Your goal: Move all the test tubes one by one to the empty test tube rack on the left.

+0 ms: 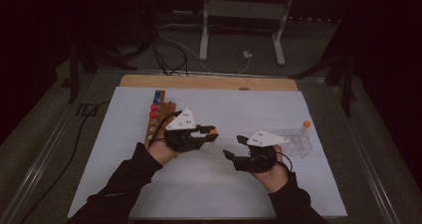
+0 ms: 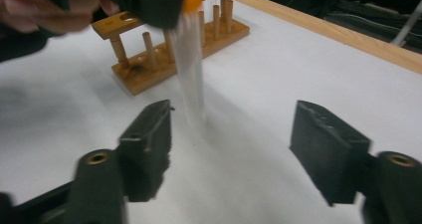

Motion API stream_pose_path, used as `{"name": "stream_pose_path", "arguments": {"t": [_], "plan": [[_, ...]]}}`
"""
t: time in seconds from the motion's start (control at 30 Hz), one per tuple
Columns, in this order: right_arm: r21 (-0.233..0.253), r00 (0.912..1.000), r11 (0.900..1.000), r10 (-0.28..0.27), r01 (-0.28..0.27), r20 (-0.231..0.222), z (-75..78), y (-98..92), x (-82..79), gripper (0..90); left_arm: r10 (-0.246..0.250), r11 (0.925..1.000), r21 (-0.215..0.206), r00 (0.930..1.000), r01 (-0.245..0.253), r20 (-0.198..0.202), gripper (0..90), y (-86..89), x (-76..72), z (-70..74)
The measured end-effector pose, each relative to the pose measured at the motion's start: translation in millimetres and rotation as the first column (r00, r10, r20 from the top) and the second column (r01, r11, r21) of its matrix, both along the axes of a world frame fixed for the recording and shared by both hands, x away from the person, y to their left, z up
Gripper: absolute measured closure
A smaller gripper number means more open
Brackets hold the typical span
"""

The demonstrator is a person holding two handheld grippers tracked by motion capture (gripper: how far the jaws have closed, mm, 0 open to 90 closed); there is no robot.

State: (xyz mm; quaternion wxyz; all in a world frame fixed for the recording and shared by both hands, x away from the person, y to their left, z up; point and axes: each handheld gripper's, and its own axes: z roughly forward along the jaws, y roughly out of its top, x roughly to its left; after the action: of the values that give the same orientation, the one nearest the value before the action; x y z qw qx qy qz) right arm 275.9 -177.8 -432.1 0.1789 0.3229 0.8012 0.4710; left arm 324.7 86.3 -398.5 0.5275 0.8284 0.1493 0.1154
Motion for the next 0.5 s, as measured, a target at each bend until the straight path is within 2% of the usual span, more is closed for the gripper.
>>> {"name": "stream_pose_path", "arguments": {"t": [0.17, 0.3, 0.4, 0.5], "plan": [[-0.006, 0.9997, 1.000, -0.023, 0.023, 0.004, -0.5, 0.6, 0.7, 14.9, 0.063, 0.9980, -0.009, 0.9979, -0.063, 0.016, 71.7, 24.3, 1.9, 11.4], [0.001, 0.9992, 0.999, -0.040, 0.040, 0.003, 0.0, -0.2, 1.7, 9.7, 0.112, 0.9935, -0.022, 0.9932, -0.111, 0.031, 71.7, 44.1, 2.1, 20.5], [0.008, 0.9988, 0.999, -0.048, 0.048, -0.001, 0.5, -1.8, 2.1, 6.1, 0.152, 0.9879, -0.038, 0.9877, -0.151, 0.037, 71.7, 61.3, 2.8, 25.5], [0.013, 0.9982, 0.998, -0.060, 0.060, -0.004, -0.1, -3.9, 3.2, 2.7, 0.201, 0.9788, -0.050, 0.9788, -0.199, 0.041, 71.7, 78.3, 5.1, 27.9]]}}
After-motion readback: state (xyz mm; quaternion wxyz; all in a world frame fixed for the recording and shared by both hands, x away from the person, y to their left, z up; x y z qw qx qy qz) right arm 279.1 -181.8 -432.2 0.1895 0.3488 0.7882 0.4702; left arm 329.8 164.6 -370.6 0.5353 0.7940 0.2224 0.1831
